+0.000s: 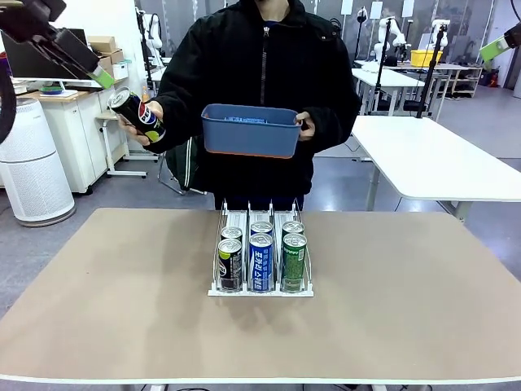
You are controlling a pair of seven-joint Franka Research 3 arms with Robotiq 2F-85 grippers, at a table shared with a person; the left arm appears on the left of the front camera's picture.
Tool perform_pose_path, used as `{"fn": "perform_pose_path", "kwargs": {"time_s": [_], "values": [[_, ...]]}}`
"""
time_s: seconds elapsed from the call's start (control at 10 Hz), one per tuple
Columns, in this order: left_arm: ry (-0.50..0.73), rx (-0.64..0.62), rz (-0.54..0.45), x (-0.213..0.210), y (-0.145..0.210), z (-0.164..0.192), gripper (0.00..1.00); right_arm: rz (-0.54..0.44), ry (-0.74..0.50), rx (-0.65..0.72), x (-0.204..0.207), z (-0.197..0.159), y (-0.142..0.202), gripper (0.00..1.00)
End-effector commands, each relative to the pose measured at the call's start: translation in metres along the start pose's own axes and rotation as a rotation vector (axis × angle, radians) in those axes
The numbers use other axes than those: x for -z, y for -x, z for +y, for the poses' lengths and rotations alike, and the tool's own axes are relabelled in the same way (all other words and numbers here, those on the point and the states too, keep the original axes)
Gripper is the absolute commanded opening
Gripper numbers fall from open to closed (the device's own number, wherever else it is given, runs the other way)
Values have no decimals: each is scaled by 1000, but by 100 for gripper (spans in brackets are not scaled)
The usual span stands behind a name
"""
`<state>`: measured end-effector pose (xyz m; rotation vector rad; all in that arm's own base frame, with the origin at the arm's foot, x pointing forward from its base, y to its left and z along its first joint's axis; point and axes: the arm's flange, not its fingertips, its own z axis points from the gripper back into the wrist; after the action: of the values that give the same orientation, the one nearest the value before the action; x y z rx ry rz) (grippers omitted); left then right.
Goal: Fill the beverage cans into the dispenser.
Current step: Pick up the Pepsi coke handed by the human.
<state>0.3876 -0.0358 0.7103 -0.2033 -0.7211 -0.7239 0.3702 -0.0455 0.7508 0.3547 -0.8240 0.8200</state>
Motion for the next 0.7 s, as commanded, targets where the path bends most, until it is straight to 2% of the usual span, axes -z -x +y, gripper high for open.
{"fn": "perform_pose_path", "kwargs": {"time_s": [0.0,0.2,0.6], "values": [[29,48,-45,13,-2,7,100,-1,-8,6,1,1,-1,100],[22,61,-65,27,-7,12,100,-1,-8,6,1,1,-1,100],[92,78,-20,51,-11,23,100,-1,-8,6,1,1,-1,100]]}}
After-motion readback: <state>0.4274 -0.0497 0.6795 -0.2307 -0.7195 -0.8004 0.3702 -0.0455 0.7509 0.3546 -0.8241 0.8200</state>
